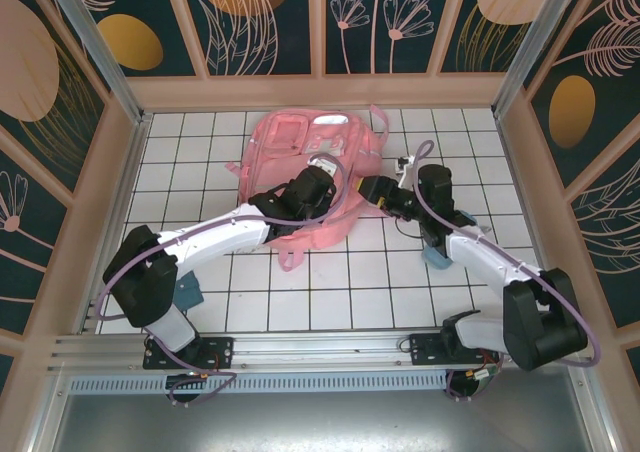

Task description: Pack books, pencil case, and school supplies into a backpack

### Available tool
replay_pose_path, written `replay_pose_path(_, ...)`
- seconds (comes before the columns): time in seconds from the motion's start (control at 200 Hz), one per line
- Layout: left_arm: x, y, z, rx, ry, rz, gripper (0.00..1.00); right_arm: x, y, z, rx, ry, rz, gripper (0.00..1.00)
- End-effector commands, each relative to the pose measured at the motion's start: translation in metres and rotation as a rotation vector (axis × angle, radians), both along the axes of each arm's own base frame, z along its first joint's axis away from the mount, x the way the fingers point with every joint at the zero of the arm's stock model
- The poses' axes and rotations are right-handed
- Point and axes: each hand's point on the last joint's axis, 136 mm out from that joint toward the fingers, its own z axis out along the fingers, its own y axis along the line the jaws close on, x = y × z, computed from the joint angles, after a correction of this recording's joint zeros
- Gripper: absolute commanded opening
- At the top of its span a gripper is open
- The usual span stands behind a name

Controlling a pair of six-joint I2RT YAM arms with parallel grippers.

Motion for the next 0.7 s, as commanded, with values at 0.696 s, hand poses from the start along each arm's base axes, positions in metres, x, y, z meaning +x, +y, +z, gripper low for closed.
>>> replay_pose_path(0.696, 0.0, 0.002, 0.061, -0.261, -0.028, 0.115, 0.23, 0.018, 0.089, 0.005, 0.241, 0.153, 0.156, 0.4)
